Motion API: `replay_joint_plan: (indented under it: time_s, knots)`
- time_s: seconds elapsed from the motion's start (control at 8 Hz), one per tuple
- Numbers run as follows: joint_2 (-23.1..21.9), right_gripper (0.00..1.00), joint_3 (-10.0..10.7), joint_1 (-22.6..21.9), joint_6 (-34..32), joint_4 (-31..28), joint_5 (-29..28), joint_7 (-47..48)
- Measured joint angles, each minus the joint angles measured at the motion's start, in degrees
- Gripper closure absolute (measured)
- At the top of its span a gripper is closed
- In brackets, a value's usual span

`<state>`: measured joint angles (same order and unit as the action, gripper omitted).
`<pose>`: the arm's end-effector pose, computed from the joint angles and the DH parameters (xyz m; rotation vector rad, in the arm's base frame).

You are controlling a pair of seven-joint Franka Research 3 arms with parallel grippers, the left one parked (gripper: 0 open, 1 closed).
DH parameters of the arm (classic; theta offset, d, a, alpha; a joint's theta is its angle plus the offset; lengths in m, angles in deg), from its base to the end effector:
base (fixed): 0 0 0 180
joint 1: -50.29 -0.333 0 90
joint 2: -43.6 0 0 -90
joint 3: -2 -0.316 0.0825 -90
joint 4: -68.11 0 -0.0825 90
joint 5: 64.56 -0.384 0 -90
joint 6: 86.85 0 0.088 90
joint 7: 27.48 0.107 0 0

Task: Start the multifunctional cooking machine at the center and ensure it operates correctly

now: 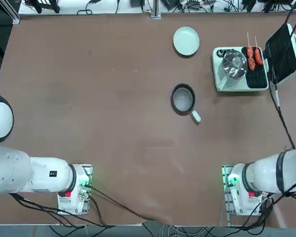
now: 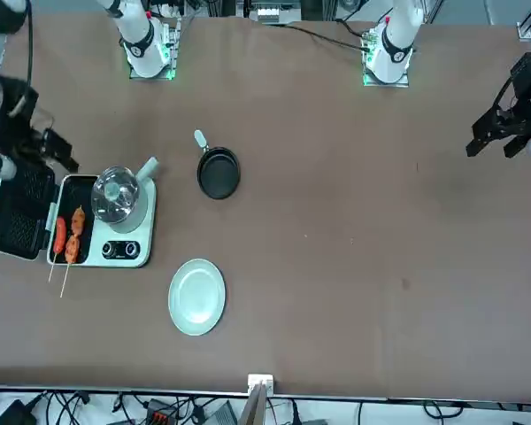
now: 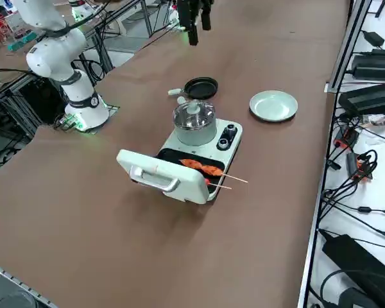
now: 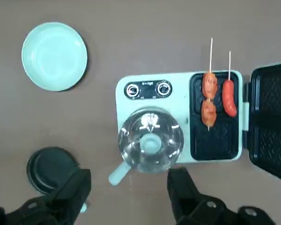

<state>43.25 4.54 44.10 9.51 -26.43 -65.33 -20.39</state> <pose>0.5603 0.0370 0.6001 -3.1225 0.0957 -0.0569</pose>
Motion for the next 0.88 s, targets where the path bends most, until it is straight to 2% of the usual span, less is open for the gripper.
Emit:
replay_joint_plan:
  time_s: [0.5, 0.88]
  knots:
    - [-1.56, 0.00, -0.13, -0.56, 0.39, -0.98, 0.09, 0.23]
    - [-1.99, 0.00, 0.84, -0.46, -1.80, -0.74, 0.09, 0.05]
